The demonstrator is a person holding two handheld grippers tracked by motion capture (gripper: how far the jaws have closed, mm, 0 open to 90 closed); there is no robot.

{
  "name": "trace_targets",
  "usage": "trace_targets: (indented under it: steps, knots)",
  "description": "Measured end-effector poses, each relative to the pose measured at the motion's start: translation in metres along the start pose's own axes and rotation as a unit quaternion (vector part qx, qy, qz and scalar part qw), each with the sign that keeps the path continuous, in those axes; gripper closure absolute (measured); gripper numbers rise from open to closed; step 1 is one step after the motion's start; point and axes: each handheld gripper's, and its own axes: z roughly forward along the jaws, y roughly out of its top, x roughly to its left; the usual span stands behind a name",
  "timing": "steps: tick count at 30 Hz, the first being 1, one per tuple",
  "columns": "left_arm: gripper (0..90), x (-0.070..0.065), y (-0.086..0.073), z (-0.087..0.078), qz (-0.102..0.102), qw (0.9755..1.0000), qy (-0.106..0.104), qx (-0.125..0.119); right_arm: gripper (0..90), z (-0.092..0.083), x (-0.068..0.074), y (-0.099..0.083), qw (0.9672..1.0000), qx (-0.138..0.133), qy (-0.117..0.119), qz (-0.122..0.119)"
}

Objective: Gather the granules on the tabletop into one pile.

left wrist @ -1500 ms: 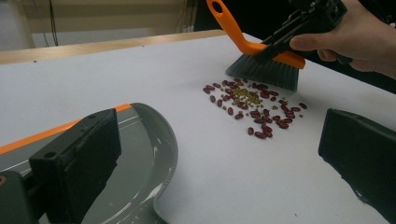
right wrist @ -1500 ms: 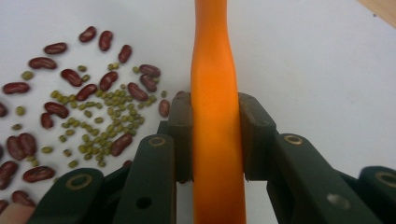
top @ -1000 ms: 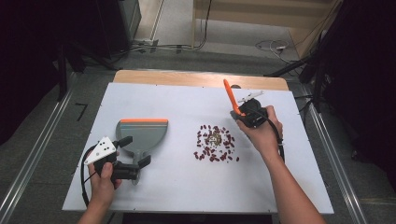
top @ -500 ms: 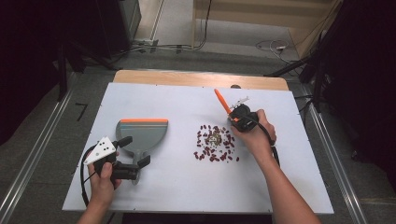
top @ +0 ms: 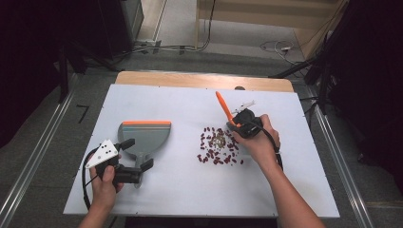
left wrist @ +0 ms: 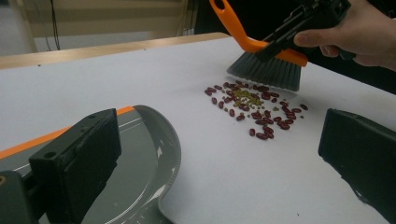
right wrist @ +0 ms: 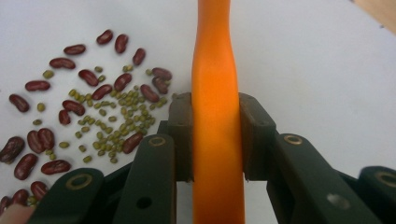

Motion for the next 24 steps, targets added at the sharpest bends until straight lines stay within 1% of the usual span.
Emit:
trace_targets:
  steps: [3, 4, 5, 6, 7, 8, 9, 12, 14, 16, 17, 19, 21, 22, 24]
  knots:
    - [0.0, 0.001, 0.000, -0.002, -0.002, 1.0000, 0.000, -0.004, 68.9, -0.012, -0.005, 0.002, 0.9996, -0.025, 0.008, 0.011]
    - [0.0, 0.002, 0.000, -0.002, -0.003, 1.0000, 0.000, -0.004, 68.9, -0.012, -0.005, 0.002, 0.9996, -0.025, 0.008, 0.011]
    - [0.0, 0.002, 0.000, -0.002, -0.003, 1.0000, 0.000, -0.004, 68.9, -0.022, -0.004, 0.004, 0.9989, -0.041, 0.020, 0.011]
    - [0.0, 0.003, -0.001, -0.002, -0.004, 1.0000, 0.000, -0.004, 69.0, -0.026, -0.002, 0.006, 0.9983, -0.049, 0.030, 0.007]
    - [0.0, 0.003, -0.001, -0.002, -0.004, 1.0000, 0.000, -0.004, 69.0, -0.030, 0.002, 0.007, 0.9974, -0.054, 0.045, 0.018]
    - [0.0, 0.003, -0.001, -0.002, -0.003, 1.0000, 0.000, -0.003, 68.9, -0.033, 0.006, 0.008, 0.9958, -0.058, 0.067, 0.024]
    - [0.0, 0.003, -0.001, -0.002, -0.003, 1.0000, 0.000, -0.004, 68.9, -0.035, 0.010, 0.009, 0.9941, -0.060, 0.087, 0.025]
    - [0.0, 0.002, -0.001, -0.001, -0.001, 1.0000, 0.001, -0.003, 69.0, -0.039, 0.027, 0.014, 0.9906, -0.063, 0.120, 0.019]
    - [0.0, 0.002, -0.001, -0.001, -0.001, 1.0000, 0.001, -0.002, 69.0, -0.039, 0.039, 0.017, 0.9865, -0.066, 0.148, 0.022]
    - [0.0, 0.002, -0.002, -0.001, -0.002, 1.0000, 0.001, -0.002, 68.9, -0.037, 0.049, 0.020, 0.9813, -0.066, 0.179, 0.026]
    - [0.0, 0.003, -0.002, -0.001, -0.002, 1.0000, 0.001, -0.001, 69.0, -0.036, 0.054, 0.021, 0.9799, -0.066, 0.186, 0.027]
    - [0.0, 0.003, -0.002, -0.001, -0.003, 1.0000, 0.000, -0.001, 69.0, -0.032, 0.067, 0.023, 0.9758, -0.058, 0.209, 0.029]
    - [0.0, 0.003, -0.003, -0.001, -0.003, 1.0000, 0.000, -0.001, 69.0, -0.028, 0.078, 0.023, 0.9700, -0.053, 0.236, 0.028]
    - [0.0, 0.003, -0.003, -0.001, -0.002, 1.0000, -0.001, 0.000, 69.0, -0.025, 0.084, 0.024, 0.9676, -0.047, 0.247, 0.027]
    - [0.0, 0.003, -0.003, -0.001, -0.001, 1.0000, -0.001, 0.001, 69.0, -0.020, 0.093, 0.024, 0.9617, -0.035, 0.270, 0.029]
